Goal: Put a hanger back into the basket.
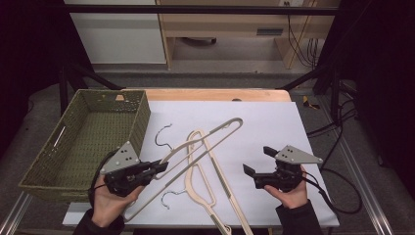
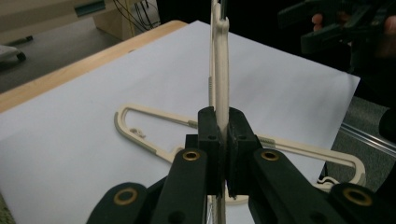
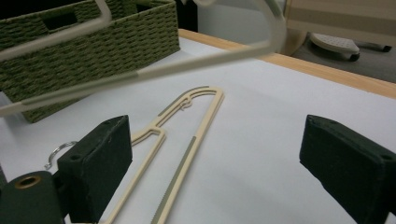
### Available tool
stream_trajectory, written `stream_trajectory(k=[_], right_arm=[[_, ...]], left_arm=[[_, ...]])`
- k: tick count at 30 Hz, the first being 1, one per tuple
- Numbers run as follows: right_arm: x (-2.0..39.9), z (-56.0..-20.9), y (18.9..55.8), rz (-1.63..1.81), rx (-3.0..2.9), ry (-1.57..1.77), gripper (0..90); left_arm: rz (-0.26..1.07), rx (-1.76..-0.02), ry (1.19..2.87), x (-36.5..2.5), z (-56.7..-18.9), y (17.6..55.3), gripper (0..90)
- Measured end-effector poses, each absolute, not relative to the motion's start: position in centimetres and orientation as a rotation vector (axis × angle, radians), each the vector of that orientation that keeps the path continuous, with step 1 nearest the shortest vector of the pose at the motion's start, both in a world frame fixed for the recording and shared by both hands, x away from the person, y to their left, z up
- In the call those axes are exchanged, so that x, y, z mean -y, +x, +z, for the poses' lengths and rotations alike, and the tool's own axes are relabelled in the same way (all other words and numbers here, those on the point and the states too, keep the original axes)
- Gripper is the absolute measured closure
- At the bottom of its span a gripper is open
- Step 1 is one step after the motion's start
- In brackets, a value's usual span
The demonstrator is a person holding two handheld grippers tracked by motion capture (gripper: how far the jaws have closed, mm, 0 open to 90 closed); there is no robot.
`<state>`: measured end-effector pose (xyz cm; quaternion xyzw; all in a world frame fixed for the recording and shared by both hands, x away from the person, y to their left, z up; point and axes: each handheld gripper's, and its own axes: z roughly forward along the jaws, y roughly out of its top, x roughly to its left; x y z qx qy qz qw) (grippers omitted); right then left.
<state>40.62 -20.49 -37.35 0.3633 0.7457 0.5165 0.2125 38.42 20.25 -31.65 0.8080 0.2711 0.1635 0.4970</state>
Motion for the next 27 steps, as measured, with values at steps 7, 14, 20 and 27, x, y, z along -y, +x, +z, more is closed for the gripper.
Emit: stream_trajectory(k=[7, 14, 20, 27], right_arm=[[21.5, -37.4, 40.7, 1.407, -2.041, 1.041, 7.4], [21.9, -37.4, 40.7, 1.410, -2.019, 1.062, 6.4], [22.3, -37.4, 40.8, 1.410, -2.007, 1.069, 5.8], [22.4, -37.6, 40.9, 1.403, -2.007, 1.076, 5.6]], left_arm=[[0.431, -0.651, 1.930, -22.3, -28.9, 39.0, 86.4], [0.469, -0.659, 1.910, -25.0, -26.7, 40.2, 86.3], [0.506, -0.695, 1.908, -27.1, -25.3, 41.8, 86.3], [0.531, -0.732, 1.908, -29.1, -24.5, 43.5, 86.3]])
